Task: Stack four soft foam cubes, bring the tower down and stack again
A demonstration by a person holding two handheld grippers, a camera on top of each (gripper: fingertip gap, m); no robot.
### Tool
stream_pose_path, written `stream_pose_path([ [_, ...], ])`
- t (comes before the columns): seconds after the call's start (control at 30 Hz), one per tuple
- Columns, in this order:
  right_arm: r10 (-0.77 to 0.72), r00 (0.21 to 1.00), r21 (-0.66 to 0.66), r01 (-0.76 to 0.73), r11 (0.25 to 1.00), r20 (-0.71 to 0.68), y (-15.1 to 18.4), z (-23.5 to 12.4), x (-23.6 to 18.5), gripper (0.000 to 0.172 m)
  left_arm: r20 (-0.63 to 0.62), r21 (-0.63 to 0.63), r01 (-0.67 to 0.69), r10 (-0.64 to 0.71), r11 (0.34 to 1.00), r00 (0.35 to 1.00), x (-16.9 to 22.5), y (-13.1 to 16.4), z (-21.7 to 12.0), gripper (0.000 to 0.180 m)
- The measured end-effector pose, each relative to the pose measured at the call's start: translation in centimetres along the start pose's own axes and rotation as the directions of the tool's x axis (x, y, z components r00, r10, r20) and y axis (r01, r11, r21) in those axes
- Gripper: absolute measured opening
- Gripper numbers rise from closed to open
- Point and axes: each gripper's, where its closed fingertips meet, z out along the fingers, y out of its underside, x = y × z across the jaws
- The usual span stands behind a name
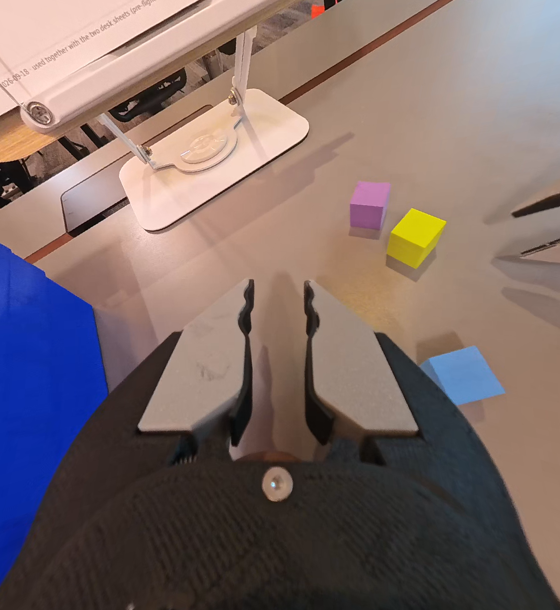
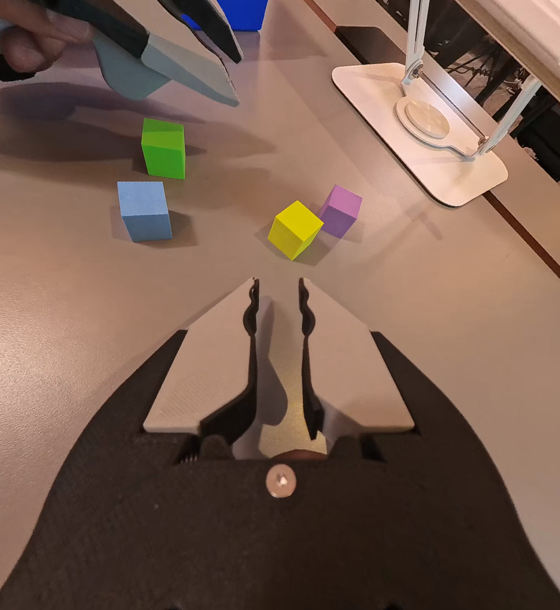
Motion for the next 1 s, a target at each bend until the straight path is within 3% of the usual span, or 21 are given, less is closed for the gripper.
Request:
stream_pose_path([
  [0.37, 0.051, 0.998, 0.001, -0.051, 0.999, -0.042, 0.3, -0.1, 1.2, 0.028, -0.027, -0.002, 0.006, -0.006, 1.000, 1.000, 0.3, 0.0, -0.1, 0.028],
  [0.6, 0.067, 0.997, -0.008, -0.068, 0.998, -0.042, 0.4, -0.2, 1.5, 0.028, -0.166, 0.016, -0.002, 0.005, 1.000, 0.986, 2.8, -0.5, -0.4, 0.037],
  [1.0, 0.069, 0.997, 0.058, -0.067, 0.996, -0.045, -1.3, -1.6, 1.8, 0.023, -0.219, 0.036, 0.063, -0.054, 0.997, 0.974, 2.3, -1.3, -1.5, 0.036],
])
